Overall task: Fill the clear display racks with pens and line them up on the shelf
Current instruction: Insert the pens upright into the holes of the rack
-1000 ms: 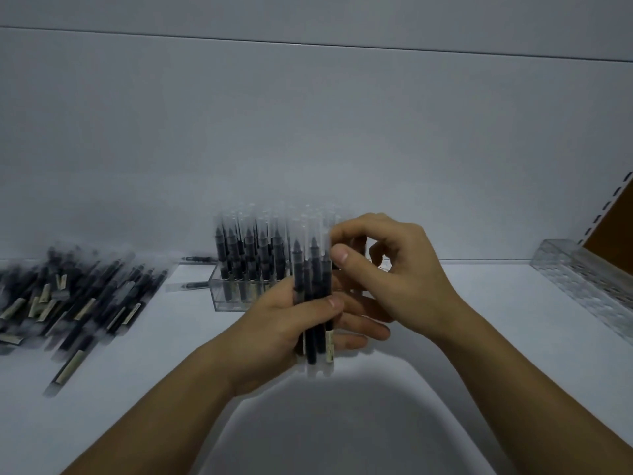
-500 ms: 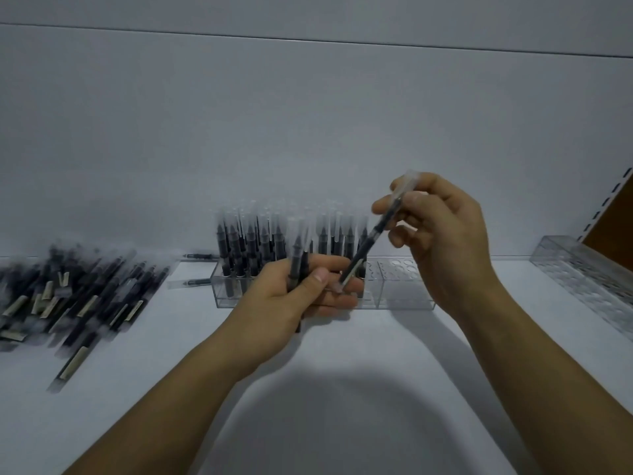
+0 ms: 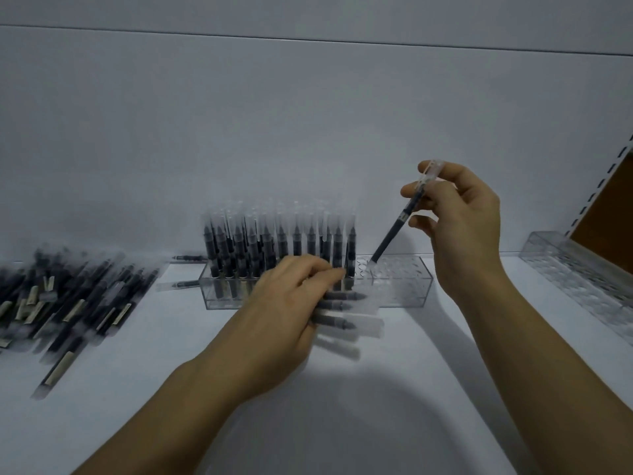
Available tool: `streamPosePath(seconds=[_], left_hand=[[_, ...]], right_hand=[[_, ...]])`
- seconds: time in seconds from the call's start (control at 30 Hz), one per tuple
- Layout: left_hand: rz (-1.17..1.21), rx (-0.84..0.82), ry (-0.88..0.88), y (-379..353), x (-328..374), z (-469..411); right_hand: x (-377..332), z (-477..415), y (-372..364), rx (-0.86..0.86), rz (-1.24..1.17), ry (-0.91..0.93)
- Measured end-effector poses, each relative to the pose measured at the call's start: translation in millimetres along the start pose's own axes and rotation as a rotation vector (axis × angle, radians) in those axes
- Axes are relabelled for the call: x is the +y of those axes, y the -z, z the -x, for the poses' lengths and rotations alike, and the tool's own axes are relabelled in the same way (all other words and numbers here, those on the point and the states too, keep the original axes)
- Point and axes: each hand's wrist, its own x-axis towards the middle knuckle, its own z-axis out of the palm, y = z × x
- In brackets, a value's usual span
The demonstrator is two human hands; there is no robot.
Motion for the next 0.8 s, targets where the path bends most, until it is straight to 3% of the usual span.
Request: streamPosePath(seconds=[0.2, 0.33, 0.8], left_hand=[[-0.231, -0.136, -0.002, -10.5, 1.5, 1.3], [-0.241, -0.199, 0.011, -15.4, -2.0, 1.0], [-0.254, -0.098, 0.101, -5.4, -0.4, 0.7]], right_hand=[[5.3, 2.9, -0.8, -0.014, 0.13, 0.136], [14.3, 6.1, -3.7, -0.077, 0.281, 0.208], [41.7, 15.4, -15.7, -0.276, 0.405, 0.307]])
